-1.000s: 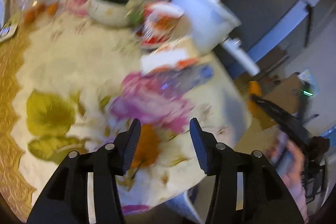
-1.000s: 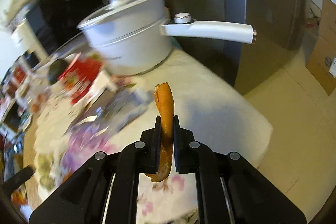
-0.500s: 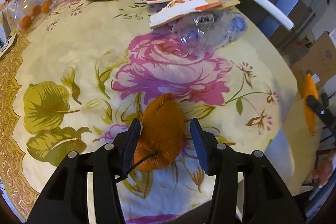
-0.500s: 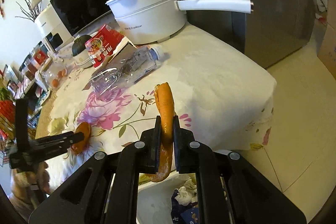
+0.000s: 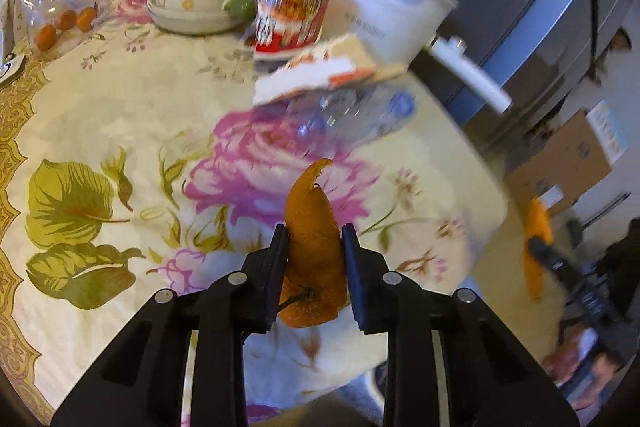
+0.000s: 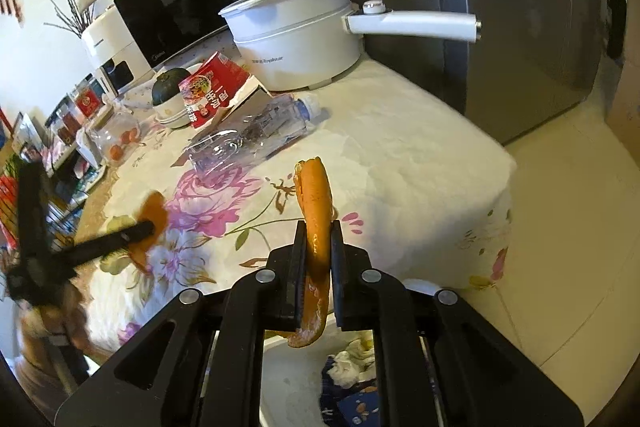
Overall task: Collect trash
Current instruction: 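Carry both orange peels over the white bin and open both grippers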
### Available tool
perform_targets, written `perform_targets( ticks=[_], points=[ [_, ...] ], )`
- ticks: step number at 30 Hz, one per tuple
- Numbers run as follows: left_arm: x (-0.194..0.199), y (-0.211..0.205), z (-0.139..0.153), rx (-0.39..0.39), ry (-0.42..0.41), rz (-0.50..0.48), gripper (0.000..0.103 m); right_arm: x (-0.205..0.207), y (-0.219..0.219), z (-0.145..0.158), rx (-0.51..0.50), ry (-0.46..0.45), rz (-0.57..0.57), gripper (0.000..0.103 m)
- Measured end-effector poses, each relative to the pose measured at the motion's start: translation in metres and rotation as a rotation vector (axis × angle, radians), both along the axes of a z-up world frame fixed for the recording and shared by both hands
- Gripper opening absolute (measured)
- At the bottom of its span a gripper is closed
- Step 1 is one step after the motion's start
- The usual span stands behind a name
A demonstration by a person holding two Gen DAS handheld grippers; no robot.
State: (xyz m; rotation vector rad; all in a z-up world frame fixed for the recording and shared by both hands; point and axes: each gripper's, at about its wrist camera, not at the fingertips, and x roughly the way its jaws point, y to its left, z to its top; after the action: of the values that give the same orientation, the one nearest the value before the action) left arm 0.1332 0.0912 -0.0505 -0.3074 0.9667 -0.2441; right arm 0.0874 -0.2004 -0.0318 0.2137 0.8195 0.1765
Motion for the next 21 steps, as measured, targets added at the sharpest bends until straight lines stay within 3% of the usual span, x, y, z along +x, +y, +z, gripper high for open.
perform_targets(
  ticks=[5,11,14,16,19,21],
  points=[
    [-0.011,0.0,0.023,-0.106,-0.055,-0.015,0.028,-0.016,0.001,0.008,-0.052,-0.03,-0.008,0.011],
    [-0.024,-0.016,0.044,-0.157,-0.099,-0.074,0.028,-0.048,0.008,-0.004,-0.209,-0.01,-0.006,0.018],
    [-0.029,-0.024,0.049,-0.177,-0.105,-0.103,0.028,-0.061,0.009,-0.007,-0.242,-0.018,-0.009,0.044],
    [-0.033,-0.03,0.05,-0.185,-0.102,-0.12,0.028,-0.068,0.006,-0.008,-0.251,-0.022,-0.036,0.072],
    [-0.039,-0.039,0.046,-0.186,-0.093,-0.145,0.028,-0.07,-0.006,-0.008,-0.239,-0.021,-0.097,0.087],
    [-0.043,-0.046,0.042,-0.191,-0.077,-0.163,0.028,-0.071,-0.017,-0.008,-0.284,-0.045,-0.202,0.096]
  ],
)
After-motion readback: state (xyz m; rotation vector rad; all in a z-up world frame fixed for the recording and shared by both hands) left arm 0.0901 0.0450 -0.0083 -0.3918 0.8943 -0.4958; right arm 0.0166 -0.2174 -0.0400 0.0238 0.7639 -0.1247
